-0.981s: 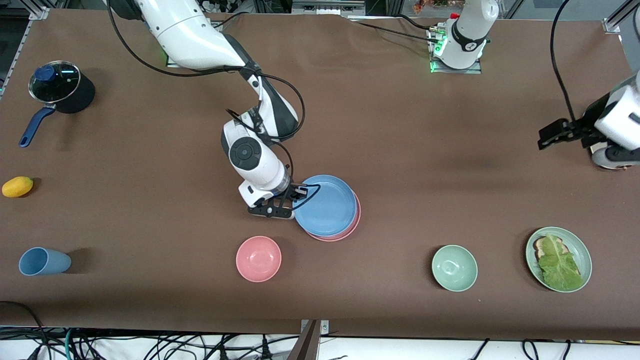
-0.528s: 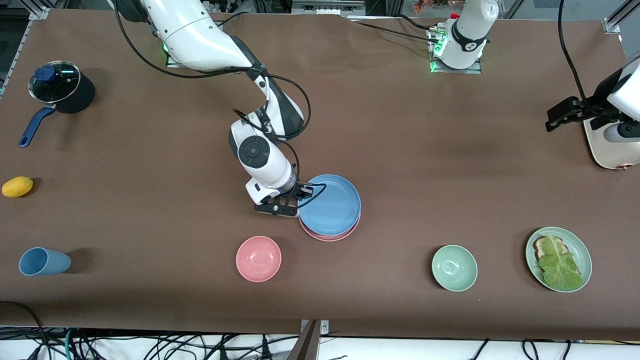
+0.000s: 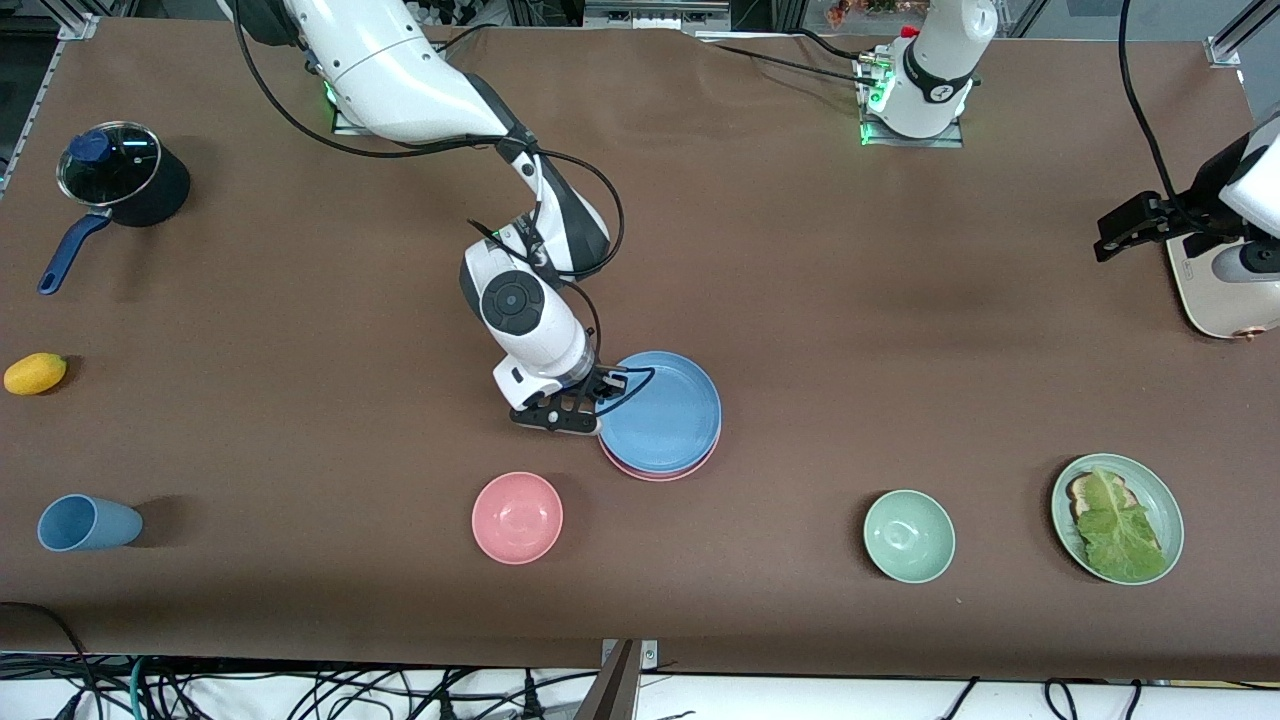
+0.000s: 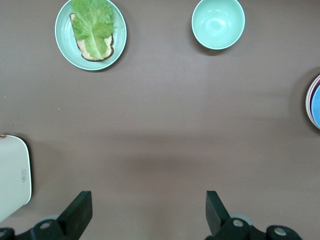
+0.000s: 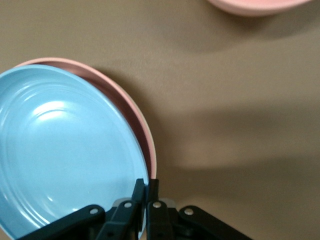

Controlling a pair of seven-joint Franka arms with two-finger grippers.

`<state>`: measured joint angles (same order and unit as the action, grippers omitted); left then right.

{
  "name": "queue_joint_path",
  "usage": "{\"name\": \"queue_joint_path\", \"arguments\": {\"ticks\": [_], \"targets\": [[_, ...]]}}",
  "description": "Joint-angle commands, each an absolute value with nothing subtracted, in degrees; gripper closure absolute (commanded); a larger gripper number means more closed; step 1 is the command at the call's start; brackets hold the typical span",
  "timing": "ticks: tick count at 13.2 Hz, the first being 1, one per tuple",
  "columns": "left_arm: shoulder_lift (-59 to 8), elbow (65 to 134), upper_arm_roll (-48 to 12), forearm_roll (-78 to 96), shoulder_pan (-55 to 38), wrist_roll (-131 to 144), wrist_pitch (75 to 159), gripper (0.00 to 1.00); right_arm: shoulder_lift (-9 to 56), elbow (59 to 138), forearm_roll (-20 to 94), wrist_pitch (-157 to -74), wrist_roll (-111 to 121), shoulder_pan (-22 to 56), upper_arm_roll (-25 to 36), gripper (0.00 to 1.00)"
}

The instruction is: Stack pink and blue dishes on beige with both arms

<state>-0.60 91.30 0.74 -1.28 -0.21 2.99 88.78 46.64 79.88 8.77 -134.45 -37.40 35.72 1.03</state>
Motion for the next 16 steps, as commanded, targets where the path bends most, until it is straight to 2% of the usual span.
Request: {"name": "queue_joint_path", "arguments": {"ticks": [1,3,5,6,7,10,13,14,15,16], "targets": [[0.26,91.93,1.32,0.09,0.17,1.58,89.65,0.0,48.07,76.65,6.94,-134.38,-34.9,35.51,1.23,0.94],[-0.61,91.15,1.32,0.0,0.26,1.58,89.65,0.0,48.43,76.2,6.94,-135.52,-34.8,35.33,1.23,0.76],[-0.97,90.88,1.23,-0.09,0.44,2.28,89.65,0.0,48.52,76.2,7.12,-135.79,-34.8,35.24,1.14,0.5],[-0.97,90.1,1.23,0.09,0.44,2.29,89.74,0.0,48.52,76.2,7.29,-135.79,-34.98,35.24,1.14,0.42],[-1.23,89.74,1.23,0.09,0.53,2.29,89.65,0.0,48.52,76.2,7.29,-135.7,-34.98,35.24,1.14,0.39],[-1.76,89.47,1.23,0.09,0.61,2.28,89.65,0.0,47.55,76.11,6.94,-134.65,-30.61,33.32,1.23,0.39],[-1.76,89.74,1.23,0.0,0.7,1.59,88.95,0.0,44.57,75.68,7.38,-128.69,-22.0,28.32,0.88,0.36],[-1.67,89.82,1.23,0.09,0.88,1.58,88.86,0.0,43.52,75.76,6.95,-127.8,-19.36,27.52,1.23,0.27],[-1.67,90.09,1.23,0.17,0.97,1.58,88.77,0.0,41.77,76.28,7.2,-127.53,-17.77,27.16,1.67,0.09],[-1.76,90.09,1.23,0.18,0.97,1.67,88.68,0.0,40.44,76.55,6.86,-125.79,-17.49,26.64,3.58,0.0]]}}
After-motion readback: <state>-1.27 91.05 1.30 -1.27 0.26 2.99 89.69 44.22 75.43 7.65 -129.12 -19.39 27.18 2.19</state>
